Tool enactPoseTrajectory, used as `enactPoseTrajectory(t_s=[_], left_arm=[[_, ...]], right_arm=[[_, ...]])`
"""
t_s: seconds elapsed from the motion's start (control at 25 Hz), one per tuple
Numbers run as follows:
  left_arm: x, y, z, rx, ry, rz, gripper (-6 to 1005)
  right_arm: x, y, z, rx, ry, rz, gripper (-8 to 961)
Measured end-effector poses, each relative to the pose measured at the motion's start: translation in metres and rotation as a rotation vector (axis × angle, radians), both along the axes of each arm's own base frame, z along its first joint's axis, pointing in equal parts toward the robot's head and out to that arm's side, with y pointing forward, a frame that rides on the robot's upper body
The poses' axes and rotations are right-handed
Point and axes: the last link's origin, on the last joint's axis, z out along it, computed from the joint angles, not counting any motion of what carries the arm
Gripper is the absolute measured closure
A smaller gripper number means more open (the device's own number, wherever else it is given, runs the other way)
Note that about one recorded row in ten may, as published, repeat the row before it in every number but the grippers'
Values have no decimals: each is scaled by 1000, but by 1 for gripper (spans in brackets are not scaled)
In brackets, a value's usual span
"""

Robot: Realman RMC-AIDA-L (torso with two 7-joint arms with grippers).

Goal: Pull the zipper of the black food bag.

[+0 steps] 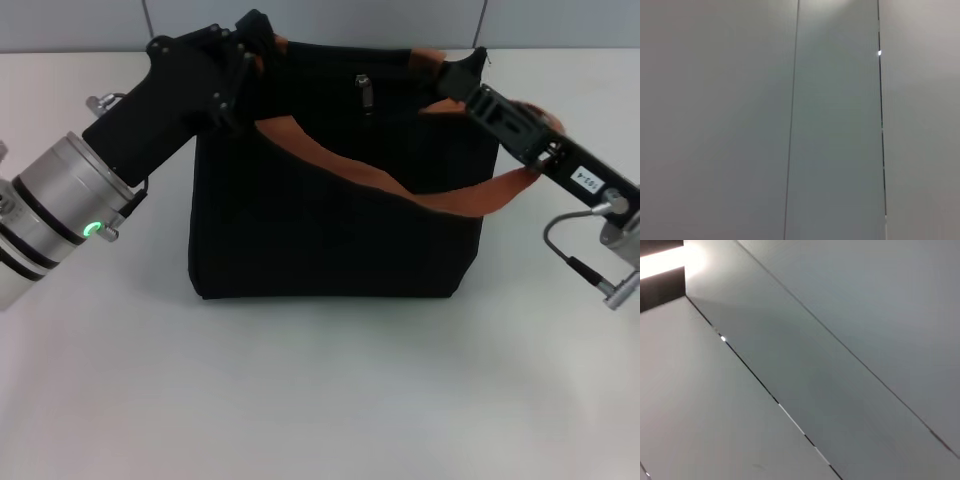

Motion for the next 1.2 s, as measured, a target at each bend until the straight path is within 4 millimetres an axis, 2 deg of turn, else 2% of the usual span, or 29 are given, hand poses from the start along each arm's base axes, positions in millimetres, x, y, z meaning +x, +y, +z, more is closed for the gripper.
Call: enactPoseTrajectory(t_s=[0.24, 0.64, 0.92, 1.16, 1.2], left_arm=[[8, 2, -4, -20, 0, -25, 969], [12, 3, -5, -24, 0, -35, 969], [15, 4, -7, -32, -6, -42, 968], [16, 4, -7, -33, -7, -45, 968], [16, 4, -7, -33, -7, -45, 968]], right_arm=[[-4, 12, -5, 19, -63, -3, 683], [2, 19, -13, -19, -88, -85, 656], [-2, 23, -16, -52, -90, -87, 653], [-2, 22, -19, -55, -100, -85, 684], [-1, 23, -18, -52, -100, -91, 724]])
